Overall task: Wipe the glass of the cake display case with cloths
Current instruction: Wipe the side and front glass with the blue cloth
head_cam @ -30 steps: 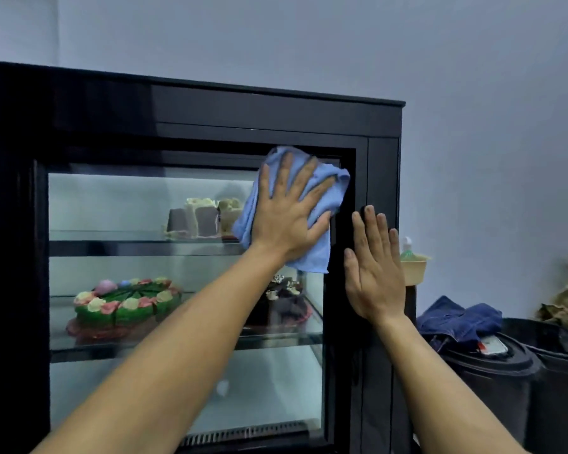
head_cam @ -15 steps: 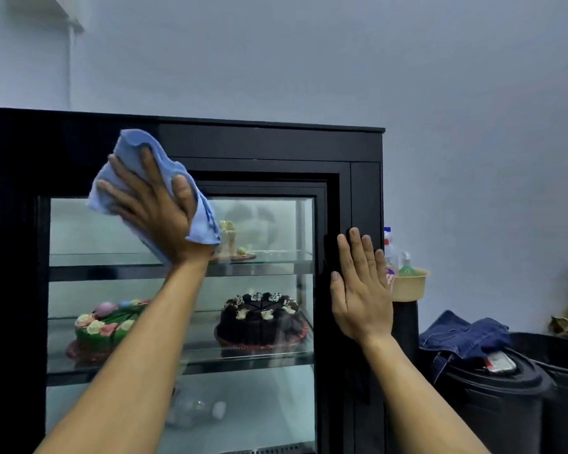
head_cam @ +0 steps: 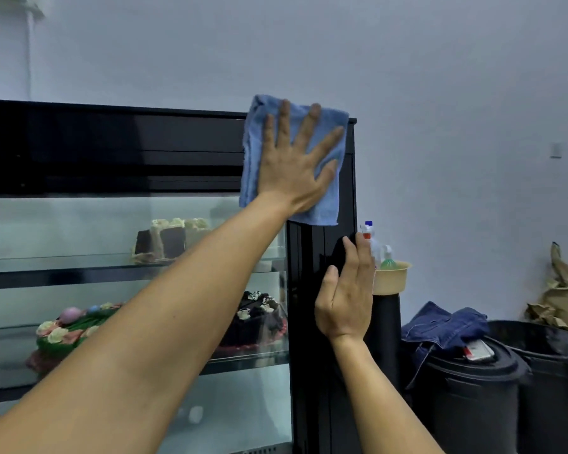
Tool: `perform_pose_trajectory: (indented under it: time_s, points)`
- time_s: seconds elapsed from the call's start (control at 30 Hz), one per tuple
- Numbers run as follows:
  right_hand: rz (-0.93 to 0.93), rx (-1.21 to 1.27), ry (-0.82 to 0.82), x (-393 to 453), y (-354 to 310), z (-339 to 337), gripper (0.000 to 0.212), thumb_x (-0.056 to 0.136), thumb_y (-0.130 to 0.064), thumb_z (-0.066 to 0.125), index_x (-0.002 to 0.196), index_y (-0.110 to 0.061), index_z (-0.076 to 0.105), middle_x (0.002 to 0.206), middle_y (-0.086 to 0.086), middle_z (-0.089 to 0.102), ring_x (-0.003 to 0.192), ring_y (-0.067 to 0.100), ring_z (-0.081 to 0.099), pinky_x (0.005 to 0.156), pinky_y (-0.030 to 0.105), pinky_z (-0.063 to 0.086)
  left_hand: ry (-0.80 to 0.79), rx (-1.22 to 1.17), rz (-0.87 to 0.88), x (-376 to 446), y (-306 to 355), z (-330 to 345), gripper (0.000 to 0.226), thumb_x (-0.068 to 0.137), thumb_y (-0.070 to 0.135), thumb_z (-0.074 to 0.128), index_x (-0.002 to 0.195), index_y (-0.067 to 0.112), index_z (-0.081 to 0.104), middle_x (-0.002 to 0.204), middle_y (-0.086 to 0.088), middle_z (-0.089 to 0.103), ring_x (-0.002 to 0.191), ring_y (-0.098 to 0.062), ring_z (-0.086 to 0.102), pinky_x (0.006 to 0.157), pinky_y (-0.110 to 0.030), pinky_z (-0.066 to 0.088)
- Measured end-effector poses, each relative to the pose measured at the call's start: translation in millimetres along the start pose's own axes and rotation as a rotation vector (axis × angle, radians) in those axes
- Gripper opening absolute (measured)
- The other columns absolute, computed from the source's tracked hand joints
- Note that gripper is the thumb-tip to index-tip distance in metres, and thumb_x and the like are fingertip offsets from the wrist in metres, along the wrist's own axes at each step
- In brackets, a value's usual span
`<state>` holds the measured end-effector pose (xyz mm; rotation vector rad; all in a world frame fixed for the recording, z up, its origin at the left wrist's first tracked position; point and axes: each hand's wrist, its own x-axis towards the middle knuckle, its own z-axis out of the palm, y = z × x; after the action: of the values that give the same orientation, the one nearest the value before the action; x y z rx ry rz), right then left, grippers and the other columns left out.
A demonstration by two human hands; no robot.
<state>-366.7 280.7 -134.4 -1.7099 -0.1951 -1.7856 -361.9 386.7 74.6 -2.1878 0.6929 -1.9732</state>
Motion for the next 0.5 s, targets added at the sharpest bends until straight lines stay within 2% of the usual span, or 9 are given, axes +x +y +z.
perform_pose_trajectory:
  time_s: [0.1,0.23,0.3,0.37,0.43,0.5]
  points:
    - [0.214,0.197,0.056,-4.7,3.0,-3.3,0.052,0.099,-0.021,0.040,0.150,-0.010,0.043,0.159,0.007,0.041,0.150,0.022,0.036,0.122,0.049,0.033,-0.054,-0.009,0.268,-17.3,3.4,5.8,0.059,0.105,0.061,0.025,0.162,0.043,0.025,0.174,-0.004,0.013,0.157,-0.048,0.003,0.124,-0.066,0.004]
    - [0.527,0.321,-0.148,-79.3,22.6,-36.7,0.053,0.107,-0.031,0.037,0.159,-0.023,0.031,0.162,-0.005,0.038,0.148,0.008,0.036,0.123,0.038,0.031,-0.052,-0.145,0.370,-83.3,29.1,19.3,0.054,0.107,0.051,0.042,0.158,0.033,0.042,0.170,-0.010,0.027,0.154,-0.054,0.011,0.123,-0.067,0.012]
    - [0.671,0.269,-0.278,-132.1,36.9,-59.8,0.050,0.112,-0.035,0.034,0.161,-0.028,0.029,0.161,-0.007,0.039,0.147,0.007,0.037,0.121,0.036,0.031,-0.079,-0.192,0.428,-123.0,44.7,24.5,0.054,0.107,0.049,0.042,0.158,0.030,0.042,0.169,-0.011,0.026,0.155,-0.053,0.010,0.124,-0.065,0.010]
    - [0.776,0.267,-0.361,-174.6,48.4,-76.3,0.050,0.112,-0.041,0.032,0.160,-0.032,0.029,0.162,-0.012,0.037,0.148,0.004,0.033,0.122,0.031,0.026,-0.145,-0.232,0.520,-167.3,59.9,30.5,0.054,0.108,0.048,0.039,0.159,0.030,0.039,0.171,-0.009,0.022,0.156,-0.048,0.012,0.124,-0.060,0.015]
    - [0.839,0.304,-0.434,-194.3,48.1,-86.4,0.047,0.111,-0.044,0.030,0.158,-0.037,0.030,0.159,-0.021,0.036,0.145,-0.008,0.031,0.121,0.022,0.023,-0.236,-0.274,0.588,-212.1,75.3,36.9,0.054,0.110,0.045,0.039,0.162,0.030,0.034,0.173,-0.005,0.017,0.155,-0.040,0.023,0.120,-0.054,0.025]
    - [0.880,0.387,-0.481,-197.8,43.2,-92.4,0.038,0.113,-0.037,0.029,0.151,-0.041,0.032,0.145,-0.033,0.041,0.126,-0.029,0.035,0.110,0.007,0.024,-0.301,-0.322,0.623,-254.2,89.4,44.7,0.054,0.110,0.042,0.040,0.162,0.029,0.033,0.173,-0.004,0.016,0.152,-0.035,0.031,0.118,-0.049,0.030]
